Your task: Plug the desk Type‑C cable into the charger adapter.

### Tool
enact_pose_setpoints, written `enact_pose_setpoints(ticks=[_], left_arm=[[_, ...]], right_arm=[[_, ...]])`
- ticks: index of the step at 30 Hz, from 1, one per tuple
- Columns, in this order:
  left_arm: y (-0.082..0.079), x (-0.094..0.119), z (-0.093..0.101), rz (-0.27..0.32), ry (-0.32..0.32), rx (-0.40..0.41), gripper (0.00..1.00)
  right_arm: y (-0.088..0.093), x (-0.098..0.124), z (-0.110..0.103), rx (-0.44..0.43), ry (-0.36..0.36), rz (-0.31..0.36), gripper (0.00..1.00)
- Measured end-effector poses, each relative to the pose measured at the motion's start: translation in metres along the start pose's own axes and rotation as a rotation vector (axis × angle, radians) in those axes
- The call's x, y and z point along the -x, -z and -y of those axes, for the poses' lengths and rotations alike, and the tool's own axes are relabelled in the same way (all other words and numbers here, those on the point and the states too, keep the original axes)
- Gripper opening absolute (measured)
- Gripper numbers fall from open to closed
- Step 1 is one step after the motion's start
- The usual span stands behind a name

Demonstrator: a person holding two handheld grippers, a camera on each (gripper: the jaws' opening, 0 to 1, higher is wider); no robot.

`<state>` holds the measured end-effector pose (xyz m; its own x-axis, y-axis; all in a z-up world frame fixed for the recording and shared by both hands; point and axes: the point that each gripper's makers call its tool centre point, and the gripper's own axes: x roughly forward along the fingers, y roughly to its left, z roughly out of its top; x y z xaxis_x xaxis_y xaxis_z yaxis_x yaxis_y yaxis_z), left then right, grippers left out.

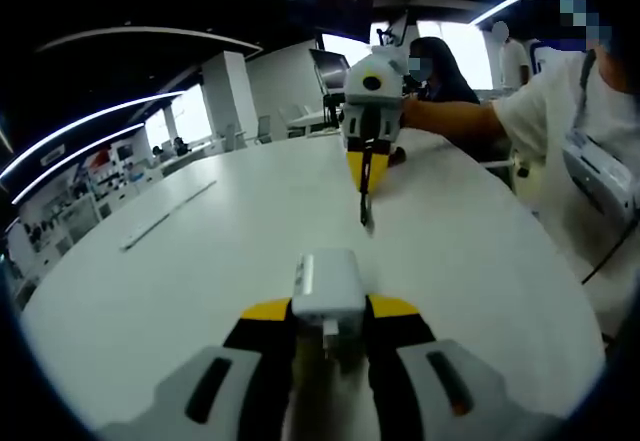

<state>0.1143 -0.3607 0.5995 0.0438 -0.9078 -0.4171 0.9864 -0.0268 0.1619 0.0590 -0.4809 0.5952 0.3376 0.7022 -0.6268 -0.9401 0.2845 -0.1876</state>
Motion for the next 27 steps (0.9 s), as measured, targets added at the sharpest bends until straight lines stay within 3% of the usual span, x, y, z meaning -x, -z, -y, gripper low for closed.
enact_pose_setpoints(ticks=[27], left_arm=[[-0.001, -0.001, 0.005, 0.010, 0.019, 0.014, 0.26]], right_arm=[[-0.016, -0.013, 0.001, 0.024, -0.019, 0.022, 0.02]])
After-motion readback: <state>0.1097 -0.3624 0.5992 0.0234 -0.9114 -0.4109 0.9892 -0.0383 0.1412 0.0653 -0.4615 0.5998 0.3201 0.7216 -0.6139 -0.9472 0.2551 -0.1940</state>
